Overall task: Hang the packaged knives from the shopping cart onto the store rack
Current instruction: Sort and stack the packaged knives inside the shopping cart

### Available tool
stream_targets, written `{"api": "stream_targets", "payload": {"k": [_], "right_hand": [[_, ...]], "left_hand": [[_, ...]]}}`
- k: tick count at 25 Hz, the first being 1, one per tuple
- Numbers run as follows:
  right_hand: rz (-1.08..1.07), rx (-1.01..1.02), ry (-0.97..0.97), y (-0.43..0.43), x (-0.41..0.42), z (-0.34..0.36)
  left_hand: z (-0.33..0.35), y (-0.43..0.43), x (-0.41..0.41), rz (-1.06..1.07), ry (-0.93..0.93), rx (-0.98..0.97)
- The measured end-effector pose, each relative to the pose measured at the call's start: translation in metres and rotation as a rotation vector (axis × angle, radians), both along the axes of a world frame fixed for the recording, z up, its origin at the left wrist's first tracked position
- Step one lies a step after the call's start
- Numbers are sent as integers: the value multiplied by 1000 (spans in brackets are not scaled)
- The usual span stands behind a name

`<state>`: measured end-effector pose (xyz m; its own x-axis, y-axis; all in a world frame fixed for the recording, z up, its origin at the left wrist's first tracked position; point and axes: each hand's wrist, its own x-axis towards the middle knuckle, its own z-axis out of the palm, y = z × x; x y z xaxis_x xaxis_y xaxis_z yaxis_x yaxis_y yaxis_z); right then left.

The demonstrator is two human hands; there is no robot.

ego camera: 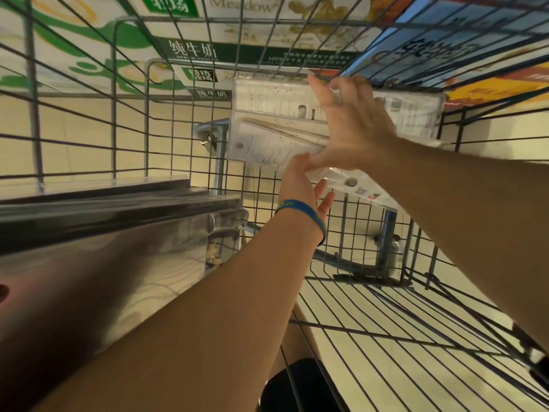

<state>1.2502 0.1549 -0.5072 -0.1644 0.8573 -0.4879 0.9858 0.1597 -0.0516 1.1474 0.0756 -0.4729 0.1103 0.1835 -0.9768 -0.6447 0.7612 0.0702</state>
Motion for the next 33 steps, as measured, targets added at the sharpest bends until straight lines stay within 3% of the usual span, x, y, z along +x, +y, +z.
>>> {"api": "stream_targets", "payload": {"k": [3,8,11,20,27,29,31,33], "right_hand": [[11,34,-59,-3,-1,0],[-57,44,163,0,5,0],[-73,64,181,0,7,2],[12,124,-135,-31,-13,20],[-162,288,96,-61,-49,33],[-163,308,155,-64,-59,29],[-152,221,222,-63,-62,27],[-130,129,279,-64,-63,28]], "left_hand": [[-1,3,-3,32,-8,20],[-3,11,5,11,123,17],[-5,9,4,2,107,-4],[-6,4,-5,93,-82,150],[5,18,-4,-114,15,264],[-6,15,-12,-2,13,283],[-20,15,-22,201,-141,225],[-30,14,-30,234,-80,179]]}}
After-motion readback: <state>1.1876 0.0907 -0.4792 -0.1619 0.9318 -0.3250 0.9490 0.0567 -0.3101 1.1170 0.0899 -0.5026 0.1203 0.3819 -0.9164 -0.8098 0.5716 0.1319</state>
